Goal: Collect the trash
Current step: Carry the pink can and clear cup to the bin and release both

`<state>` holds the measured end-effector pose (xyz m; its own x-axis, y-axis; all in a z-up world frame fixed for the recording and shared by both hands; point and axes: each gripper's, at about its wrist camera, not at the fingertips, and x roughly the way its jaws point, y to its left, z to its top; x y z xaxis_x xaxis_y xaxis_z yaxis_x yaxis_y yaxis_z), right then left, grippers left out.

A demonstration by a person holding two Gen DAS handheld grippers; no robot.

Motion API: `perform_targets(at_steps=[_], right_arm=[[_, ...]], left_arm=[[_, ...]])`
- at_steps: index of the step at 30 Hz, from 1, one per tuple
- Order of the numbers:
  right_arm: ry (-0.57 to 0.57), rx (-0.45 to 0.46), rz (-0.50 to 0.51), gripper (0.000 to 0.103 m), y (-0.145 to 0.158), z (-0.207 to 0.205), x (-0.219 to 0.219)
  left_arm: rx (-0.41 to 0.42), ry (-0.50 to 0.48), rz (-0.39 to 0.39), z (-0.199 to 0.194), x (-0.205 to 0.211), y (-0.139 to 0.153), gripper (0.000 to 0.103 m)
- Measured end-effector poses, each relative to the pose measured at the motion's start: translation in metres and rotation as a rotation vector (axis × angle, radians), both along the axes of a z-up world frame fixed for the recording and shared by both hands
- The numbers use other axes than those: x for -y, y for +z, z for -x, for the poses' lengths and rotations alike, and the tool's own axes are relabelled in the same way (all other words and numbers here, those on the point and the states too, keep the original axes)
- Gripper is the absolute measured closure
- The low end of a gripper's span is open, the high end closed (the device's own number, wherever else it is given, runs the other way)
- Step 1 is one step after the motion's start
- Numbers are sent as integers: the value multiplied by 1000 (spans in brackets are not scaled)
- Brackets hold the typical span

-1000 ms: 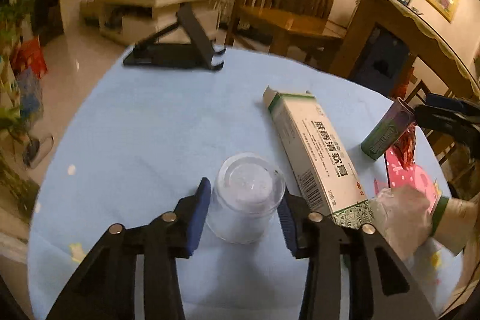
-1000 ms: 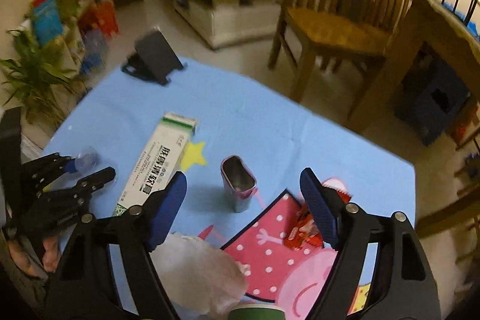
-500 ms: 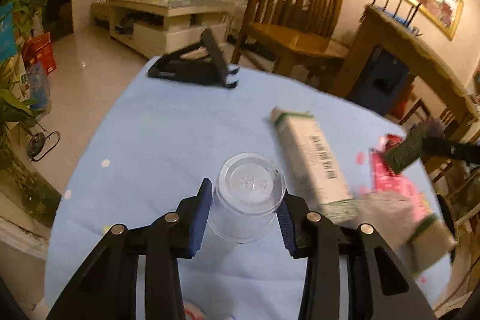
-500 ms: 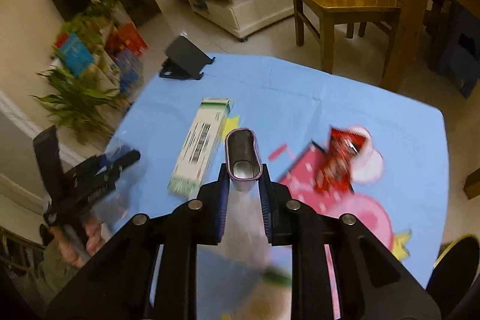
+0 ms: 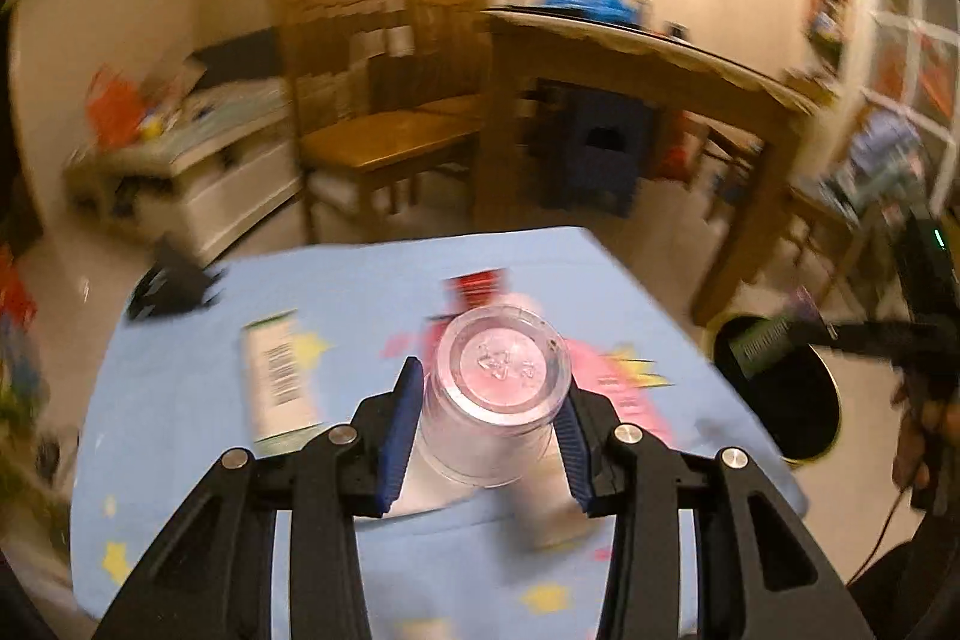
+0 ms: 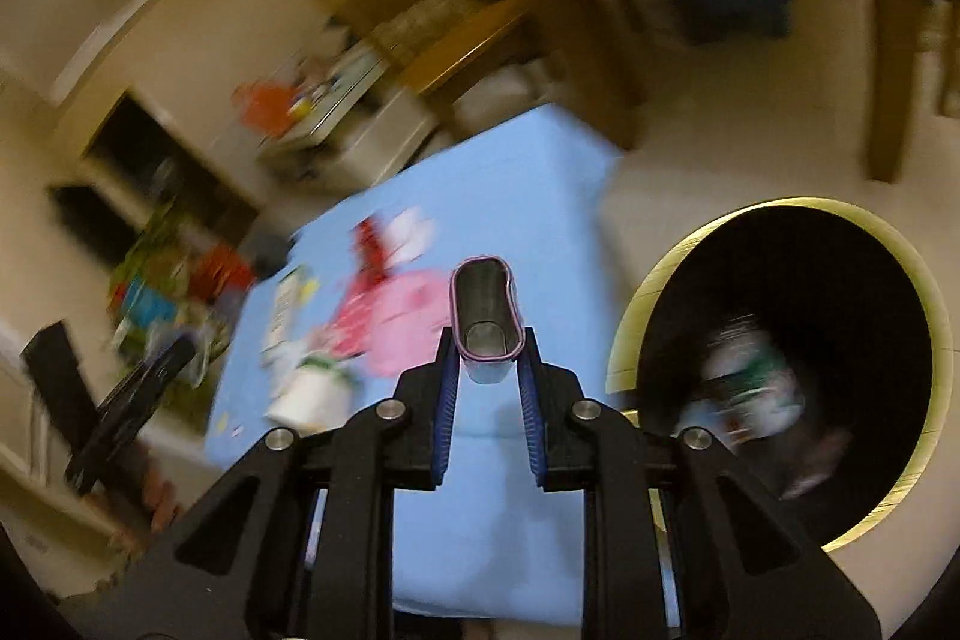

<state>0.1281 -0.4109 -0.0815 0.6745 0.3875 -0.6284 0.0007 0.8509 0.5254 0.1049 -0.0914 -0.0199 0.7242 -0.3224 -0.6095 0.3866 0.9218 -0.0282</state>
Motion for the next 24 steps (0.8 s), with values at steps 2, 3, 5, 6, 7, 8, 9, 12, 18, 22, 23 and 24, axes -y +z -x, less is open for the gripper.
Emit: perform_targets(at_steps=[2, 3, 5, 6, 7, 8, 9, 12, 18, 22, 23, 24], right_arm=[[-45, 21, -6, 83, 5, 12, 27], [-81, 33, 9, 83, 8, 22, 44], [-150, 43, 36, 83, 12, 35, 69], [-161, 43, 28, 83, 11, 38, 78], [-175, 41, 17, 83, 10, 42, 88], [-187, 39, 16, 83, 8, 45, 94], [-201, 37, 25, 83, 8, 48, 100], [-219, 34, 36, 83, 5, 53, 110], [-237, -19, 71, 83, -7, 36, 106], [-271, -65, 51, 65, -18, 30, 113], [-289, -66, 53, 59, -19, 31, 116], [-305, -62, 60, 59, -18, 31, 117]], left_arm=[[19, -59, -34, 8, 41, 0, 63], [20, -102, -45, 12, 66, -2, 63], [17, -179, -70, 18, 114, -6, 63], [19, -205, -82, 20, 131, -9, 63], [21, -232, -94, 22, 148, -11, 63], [21, -258, -104, 25, 165, -14, 63], [19, -287, -115, 28, 184, -18, 63], [16, -356, -144, 33, 228, -28, 63], [23, -426, -190, 34, 269, -43, 63], [15, -442, -198, 31, 283, -50, 63], [14, -444, -200, 30, 284, -51, 63], [12, -449, -201, 31, 286, -53, 63]])
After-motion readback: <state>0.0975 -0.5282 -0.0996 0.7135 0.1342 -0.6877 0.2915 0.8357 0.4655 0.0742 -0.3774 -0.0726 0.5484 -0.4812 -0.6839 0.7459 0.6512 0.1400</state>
